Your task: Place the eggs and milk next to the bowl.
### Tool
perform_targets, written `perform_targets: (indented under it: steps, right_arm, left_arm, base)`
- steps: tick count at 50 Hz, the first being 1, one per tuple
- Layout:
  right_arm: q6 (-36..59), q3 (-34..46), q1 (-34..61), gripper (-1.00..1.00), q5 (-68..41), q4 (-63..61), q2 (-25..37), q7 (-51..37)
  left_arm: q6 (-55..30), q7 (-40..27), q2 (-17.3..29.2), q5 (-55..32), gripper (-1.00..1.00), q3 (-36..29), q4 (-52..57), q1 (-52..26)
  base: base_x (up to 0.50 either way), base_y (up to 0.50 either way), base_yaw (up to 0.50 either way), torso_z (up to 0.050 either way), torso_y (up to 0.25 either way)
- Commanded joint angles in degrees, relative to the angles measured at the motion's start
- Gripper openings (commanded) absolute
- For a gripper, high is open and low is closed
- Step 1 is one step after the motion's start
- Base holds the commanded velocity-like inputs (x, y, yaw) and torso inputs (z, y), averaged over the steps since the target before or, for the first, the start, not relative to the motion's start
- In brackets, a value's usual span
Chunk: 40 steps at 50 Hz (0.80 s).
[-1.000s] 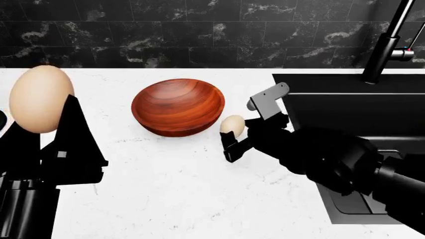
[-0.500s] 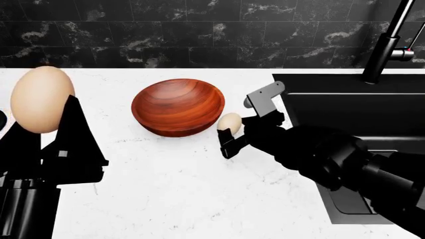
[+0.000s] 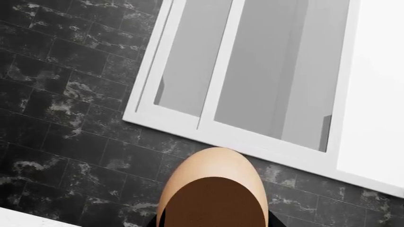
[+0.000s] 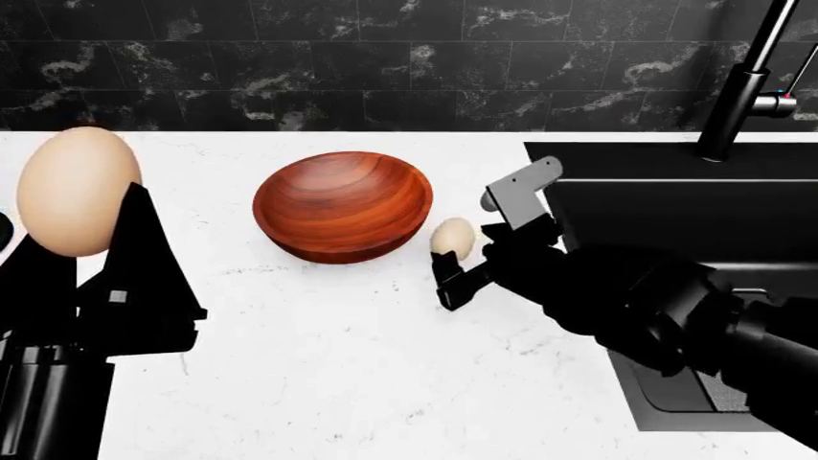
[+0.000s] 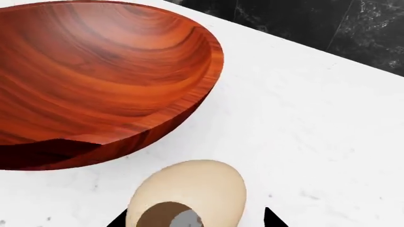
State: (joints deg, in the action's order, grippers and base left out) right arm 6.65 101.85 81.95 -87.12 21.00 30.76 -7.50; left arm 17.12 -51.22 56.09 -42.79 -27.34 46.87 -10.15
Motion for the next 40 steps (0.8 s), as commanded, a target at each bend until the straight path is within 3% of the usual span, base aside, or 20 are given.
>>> perform_targets:
  steps: [1, 25, 40]
  right_arm:
    - [-0.70, -0.90, 1.89, 1.00, 0.65, -7.89, 4.87, -4.05]
    - [-3.45, -3.92, 5.85, 1.00, 2.75, -21.53, 12.11, -9.56]
    - [-6.83, -5.25, 6.62, 1.00, 7.71, -40.57, 22.90, -20.49]
  left_arm:
    - [0.50, 0.22, 0.08, -0.51, -1.00, -0.01, 0.26, 0.04]
    - [0.33, 0.42, 0.00, -0.61, -1.00, 0.08, 0.66, -0.01]
    - [-0.17, 0.50, 0.08, -0.71, -1.00, -0.21, 1.39, 0.06]
  base:
    - [0.00, 0.00, 0.00, 0.000, 0.000]
    - [0.00, 0.00, 0.00, 0.000, 0.000]
    - [0.00, 0.00, 0.00, 0.000, 0.000]
